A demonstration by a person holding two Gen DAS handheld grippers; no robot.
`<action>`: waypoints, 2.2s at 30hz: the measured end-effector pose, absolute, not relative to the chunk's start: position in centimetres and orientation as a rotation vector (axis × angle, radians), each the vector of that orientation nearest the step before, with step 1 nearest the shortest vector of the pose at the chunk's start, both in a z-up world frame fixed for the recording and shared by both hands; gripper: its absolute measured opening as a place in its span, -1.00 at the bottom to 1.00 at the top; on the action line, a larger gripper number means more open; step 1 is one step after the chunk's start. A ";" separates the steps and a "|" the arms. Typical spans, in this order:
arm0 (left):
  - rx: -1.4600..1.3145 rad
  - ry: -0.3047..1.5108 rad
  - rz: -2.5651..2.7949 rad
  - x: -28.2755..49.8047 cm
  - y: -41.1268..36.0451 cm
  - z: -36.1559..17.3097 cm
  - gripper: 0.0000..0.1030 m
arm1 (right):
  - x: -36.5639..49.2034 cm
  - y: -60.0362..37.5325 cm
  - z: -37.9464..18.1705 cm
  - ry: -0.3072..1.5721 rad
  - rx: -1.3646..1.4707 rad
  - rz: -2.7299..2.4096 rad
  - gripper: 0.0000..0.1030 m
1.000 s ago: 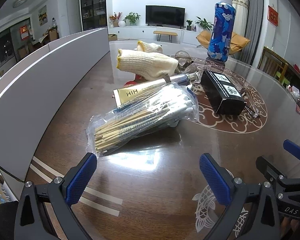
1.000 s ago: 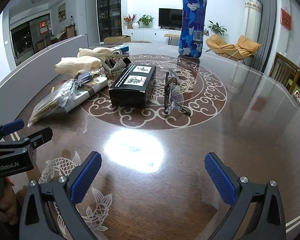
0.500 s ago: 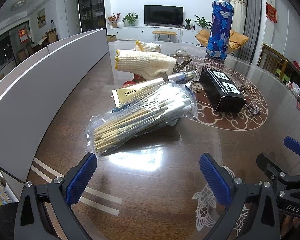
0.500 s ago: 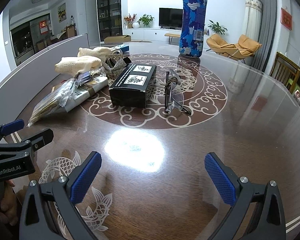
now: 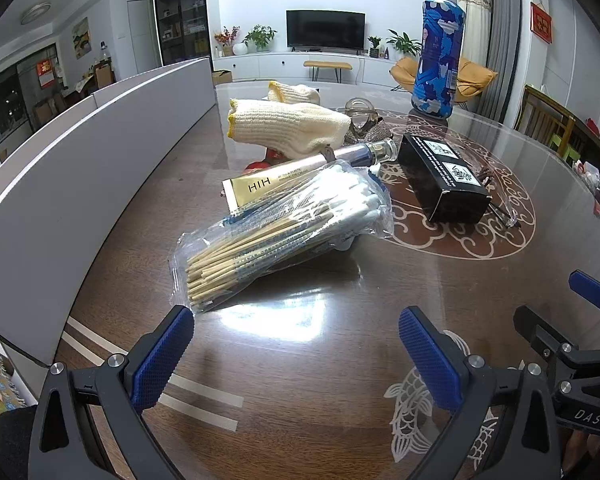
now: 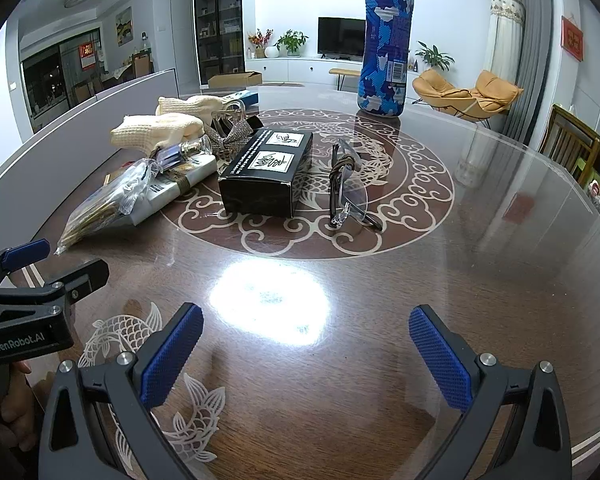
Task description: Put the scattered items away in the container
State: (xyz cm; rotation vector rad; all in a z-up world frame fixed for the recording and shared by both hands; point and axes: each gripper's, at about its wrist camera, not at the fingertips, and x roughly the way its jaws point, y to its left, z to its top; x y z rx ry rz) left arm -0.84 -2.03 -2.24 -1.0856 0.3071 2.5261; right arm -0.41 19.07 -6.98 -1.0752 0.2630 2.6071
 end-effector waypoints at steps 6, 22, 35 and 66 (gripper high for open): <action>-1.084 0.309 2.523 -0.8 -2.0 -2.2 1.00 | -0.5 19.0 -7.0 0.266 -1.073 2.603 1.00; -1.077 0.316 2.510 -0.8 -2.0 -2.2 1.00 | -0.5 19.1 -7.0 0.277 -1.066 2.590 1.00; -1.070 0.326 2.499 -0.8 -1.9 -2.2 1.00 | -0.5 19.1 -7.0 0.286 -1.061 2.581 1.00; -1.107 0.420 2.377 -1.1 -2.4 -3.7 1.00 | -1.1 19.5 -7.6 0.339 -1.103 2.534 1.00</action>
